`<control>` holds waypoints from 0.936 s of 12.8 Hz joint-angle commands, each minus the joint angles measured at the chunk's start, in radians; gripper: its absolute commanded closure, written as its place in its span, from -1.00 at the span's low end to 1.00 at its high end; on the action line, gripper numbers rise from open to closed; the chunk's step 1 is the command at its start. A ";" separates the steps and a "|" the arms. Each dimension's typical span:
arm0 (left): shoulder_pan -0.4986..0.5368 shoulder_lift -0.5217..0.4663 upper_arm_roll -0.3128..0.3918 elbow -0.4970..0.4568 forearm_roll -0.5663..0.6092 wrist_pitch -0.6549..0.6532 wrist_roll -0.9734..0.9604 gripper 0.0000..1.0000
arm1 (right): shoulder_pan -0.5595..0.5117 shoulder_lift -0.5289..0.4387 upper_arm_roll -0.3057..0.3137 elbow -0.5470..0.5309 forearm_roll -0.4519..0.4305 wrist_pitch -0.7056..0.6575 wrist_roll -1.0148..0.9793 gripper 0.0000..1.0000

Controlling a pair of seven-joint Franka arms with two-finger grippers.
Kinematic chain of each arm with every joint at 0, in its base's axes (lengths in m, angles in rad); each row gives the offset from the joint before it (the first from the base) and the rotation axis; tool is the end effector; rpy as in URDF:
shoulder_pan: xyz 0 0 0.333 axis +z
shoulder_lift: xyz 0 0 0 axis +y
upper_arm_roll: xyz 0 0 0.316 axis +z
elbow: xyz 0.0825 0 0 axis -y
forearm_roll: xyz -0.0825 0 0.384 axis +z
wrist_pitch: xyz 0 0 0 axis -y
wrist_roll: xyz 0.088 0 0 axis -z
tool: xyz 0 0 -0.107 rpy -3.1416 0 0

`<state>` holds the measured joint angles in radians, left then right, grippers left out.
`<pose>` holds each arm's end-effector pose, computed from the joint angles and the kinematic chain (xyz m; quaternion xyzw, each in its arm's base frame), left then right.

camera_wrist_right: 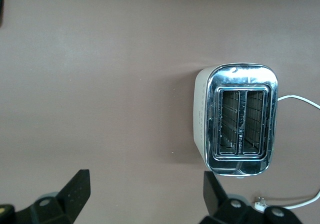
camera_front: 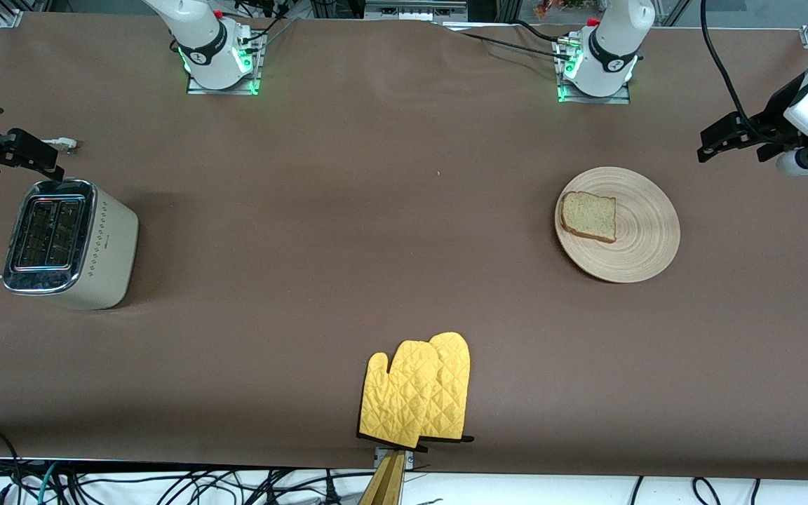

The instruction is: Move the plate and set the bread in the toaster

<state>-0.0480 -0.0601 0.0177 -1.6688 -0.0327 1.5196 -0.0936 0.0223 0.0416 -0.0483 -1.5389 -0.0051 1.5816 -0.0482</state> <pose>0.5280 -0.0194 0.6069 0.9984 0.0315 -0.0455 0.0141 0.5683 -0.0147 0.6172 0.9999 0.0111 0.0004 0.0036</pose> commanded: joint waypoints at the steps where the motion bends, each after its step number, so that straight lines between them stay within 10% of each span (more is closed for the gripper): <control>1: 0.007 0.011 -0.007 0.031 0.001 -0.022 0.005 -1.00 | -0.001 -0.005 0.001 0.006 0.004 -0.015 0.004 -1.00; 12: 0.129 0.175 0.010 0.017 0.036 0.019 0.151 -1.00 | -0.001 0.000 0.001 0.006 0.004 -0.014 0.005 -1.00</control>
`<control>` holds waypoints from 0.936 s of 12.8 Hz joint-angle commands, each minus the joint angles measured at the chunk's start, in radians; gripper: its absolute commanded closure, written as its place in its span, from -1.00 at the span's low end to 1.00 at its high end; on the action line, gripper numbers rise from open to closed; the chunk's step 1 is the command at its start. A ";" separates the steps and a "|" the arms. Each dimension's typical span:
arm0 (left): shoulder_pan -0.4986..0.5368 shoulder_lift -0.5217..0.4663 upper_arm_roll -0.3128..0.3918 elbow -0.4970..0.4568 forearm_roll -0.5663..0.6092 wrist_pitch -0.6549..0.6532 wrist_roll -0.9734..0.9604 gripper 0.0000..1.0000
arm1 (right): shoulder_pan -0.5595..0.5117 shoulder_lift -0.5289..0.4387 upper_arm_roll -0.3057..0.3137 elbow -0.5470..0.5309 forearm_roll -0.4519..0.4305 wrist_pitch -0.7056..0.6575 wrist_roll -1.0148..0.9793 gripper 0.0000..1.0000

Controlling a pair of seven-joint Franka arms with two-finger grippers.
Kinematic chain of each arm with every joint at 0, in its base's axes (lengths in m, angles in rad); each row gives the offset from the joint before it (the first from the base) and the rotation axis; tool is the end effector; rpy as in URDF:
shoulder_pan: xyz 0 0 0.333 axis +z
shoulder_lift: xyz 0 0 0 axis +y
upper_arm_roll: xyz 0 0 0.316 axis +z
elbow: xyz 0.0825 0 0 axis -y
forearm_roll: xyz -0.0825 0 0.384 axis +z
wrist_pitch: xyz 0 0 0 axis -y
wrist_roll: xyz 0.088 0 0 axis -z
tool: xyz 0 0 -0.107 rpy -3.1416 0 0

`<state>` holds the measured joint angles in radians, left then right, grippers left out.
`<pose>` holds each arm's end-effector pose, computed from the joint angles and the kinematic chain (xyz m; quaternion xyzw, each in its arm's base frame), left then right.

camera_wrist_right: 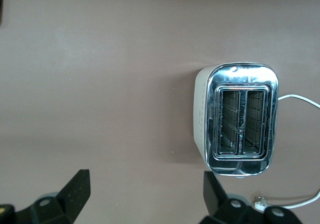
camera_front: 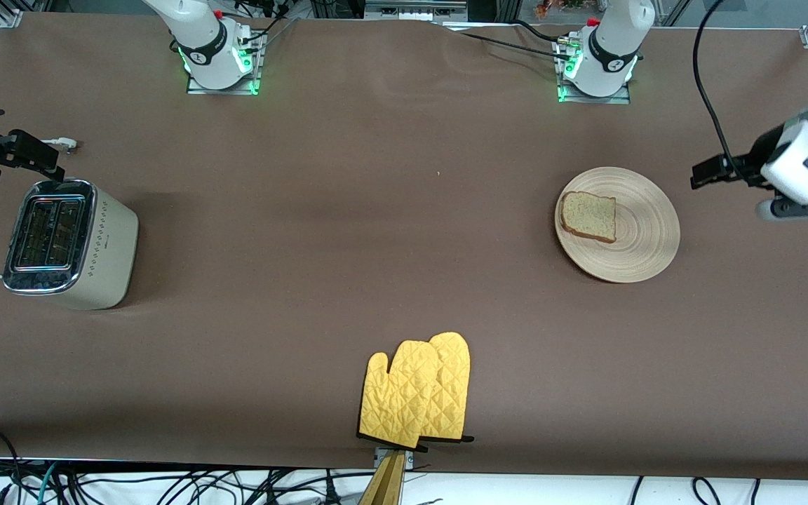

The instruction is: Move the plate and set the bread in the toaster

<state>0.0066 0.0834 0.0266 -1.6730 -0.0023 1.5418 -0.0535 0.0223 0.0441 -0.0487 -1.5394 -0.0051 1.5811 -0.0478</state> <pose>0.5641 0.0180 0.5280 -0.9933 -0.0433 0.1071 0.0010 0.5689 -0.0149 0.6155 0.9999 0.0108 -0.0013 0.0036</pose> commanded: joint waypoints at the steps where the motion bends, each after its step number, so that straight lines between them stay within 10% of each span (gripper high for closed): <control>1: 0.126 0.060 0.006 0.021 -0.033 -0.005 0.188 -1.00 | -0.001 -0.003 0.001 0.007 0.004 -0.013 0.005 -1.00; 12: 0.519 0.538 0.009 0.016 -0.333 -0.009 0.787 -1.00 | -0.001 -0.003 0.001 0.004 0.004 -0.013 0.005 -1.00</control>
<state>0.5068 0.5641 0.0436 -1.6769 -0.2867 1.5462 0.6749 0.0225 0.0446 -0.0489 -1.5407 -0.0051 1.5806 -0.0478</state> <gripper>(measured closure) 0.000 0.000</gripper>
